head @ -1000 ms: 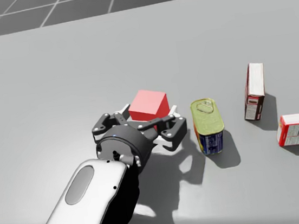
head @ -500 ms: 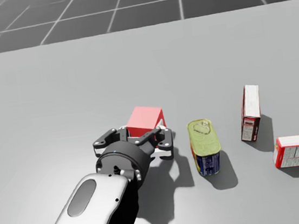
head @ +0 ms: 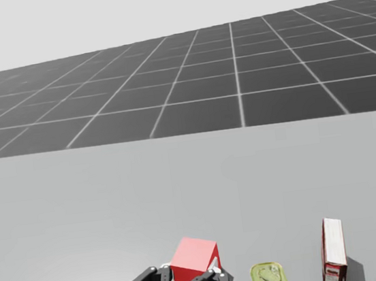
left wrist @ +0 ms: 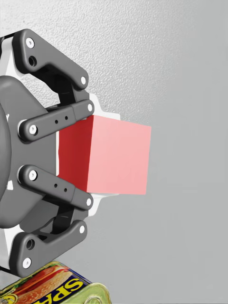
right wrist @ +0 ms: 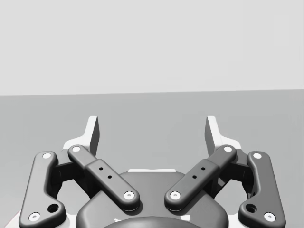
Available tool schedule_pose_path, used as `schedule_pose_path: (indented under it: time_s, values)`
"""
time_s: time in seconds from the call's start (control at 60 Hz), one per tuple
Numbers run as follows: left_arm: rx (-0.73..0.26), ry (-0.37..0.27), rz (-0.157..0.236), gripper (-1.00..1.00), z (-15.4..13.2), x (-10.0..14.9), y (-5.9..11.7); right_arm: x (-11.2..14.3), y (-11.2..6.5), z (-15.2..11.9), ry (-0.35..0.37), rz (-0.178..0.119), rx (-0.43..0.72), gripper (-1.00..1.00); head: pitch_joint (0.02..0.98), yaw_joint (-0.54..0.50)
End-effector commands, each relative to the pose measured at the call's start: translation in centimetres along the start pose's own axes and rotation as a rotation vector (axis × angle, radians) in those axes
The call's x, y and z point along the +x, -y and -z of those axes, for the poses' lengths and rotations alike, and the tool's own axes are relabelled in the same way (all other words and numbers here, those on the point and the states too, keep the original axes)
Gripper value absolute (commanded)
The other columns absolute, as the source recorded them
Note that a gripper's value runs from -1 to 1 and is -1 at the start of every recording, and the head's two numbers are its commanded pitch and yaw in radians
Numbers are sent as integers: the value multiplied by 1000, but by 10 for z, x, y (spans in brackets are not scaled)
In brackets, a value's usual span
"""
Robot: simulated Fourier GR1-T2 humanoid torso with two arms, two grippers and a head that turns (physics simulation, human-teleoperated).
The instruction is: Find the red cube and pick it up.
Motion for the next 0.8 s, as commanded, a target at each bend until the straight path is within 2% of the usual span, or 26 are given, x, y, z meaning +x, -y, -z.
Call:
schedule_pose_path:
  time_s: [0.017,0.117,0.217,0.383,0.517,0.717,0.8]
  values:
    - [-110,-60,24,1000,0,-20,10,0,1,0,2,1,-3,-1000,425,177]
    - [-110,-59,18,1000,-1,-17,10,0,1,0,2,2,-3,-1000,420,175]
    - [-112,-21,31,1000,-7,0,8,0,1,0,1,2,-2,-1000,421,172]
    - [-107,55,54,1000,-17,39,0,0,2,0,0,4,-1,-1000,418,173]
    - [-81,116,88,1000,-24,67,-8,0,2,1,0,6,0,-1000,411,175]
    - [-61,210,88,1000,-39,119,-21,0,3,1,-2,11,-1,-1000,406,175]
    - [-52,271,95,1000,-50,147,-26,0,3,2,-4,13,1,-1000,404,176]
